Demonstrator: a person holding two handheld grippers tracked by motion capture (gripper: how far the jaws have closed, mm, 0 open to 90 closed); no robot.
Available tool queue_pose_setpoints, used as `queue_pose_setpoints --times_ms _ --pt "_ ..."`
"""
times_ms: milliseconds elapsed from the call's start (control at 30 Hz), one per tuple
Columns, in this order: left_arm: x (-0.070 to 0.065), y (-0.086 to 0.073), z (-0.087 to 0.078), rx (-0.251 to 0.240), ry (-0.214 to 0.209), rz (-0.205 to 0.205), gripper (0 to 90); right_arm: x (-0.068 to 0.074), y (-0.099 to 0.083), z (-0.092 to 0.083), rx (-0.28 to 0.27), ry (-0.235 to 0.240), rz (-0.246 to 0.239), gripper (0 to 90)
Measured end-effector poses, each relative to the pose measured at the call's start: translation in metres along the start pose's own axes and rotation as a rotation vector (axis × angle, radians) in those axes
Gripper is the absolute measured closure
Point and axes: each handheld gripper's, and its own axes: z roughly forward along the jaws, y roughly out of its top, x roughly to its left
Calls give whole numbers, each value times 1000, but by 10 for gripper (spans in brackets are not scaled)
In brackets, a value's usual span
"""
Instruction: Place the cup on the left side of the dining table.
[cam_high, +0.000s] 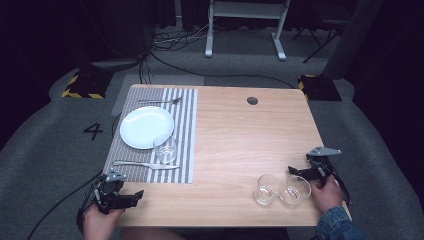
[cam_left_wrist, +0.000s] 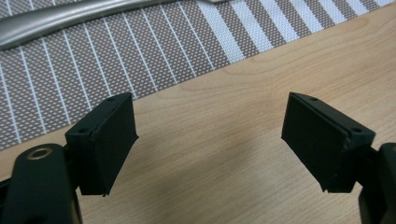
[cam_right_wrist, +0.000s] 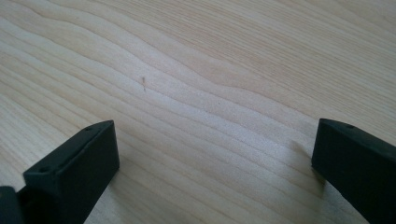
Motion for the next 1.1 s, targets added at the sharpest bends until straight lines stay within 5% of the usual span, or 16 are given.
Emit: queue_pose_setpoints --times_ms 267,533,1100 --pt "-5 -9 9 -10 58 37 151 0 0 0 0 0 0 7" --pt "-3 -26 21 -195 49 77 44 0 0 0 1 0 0 7" --pt "-4 -27 21 -200 58 69 43 0 0 0 1 0 0 7"
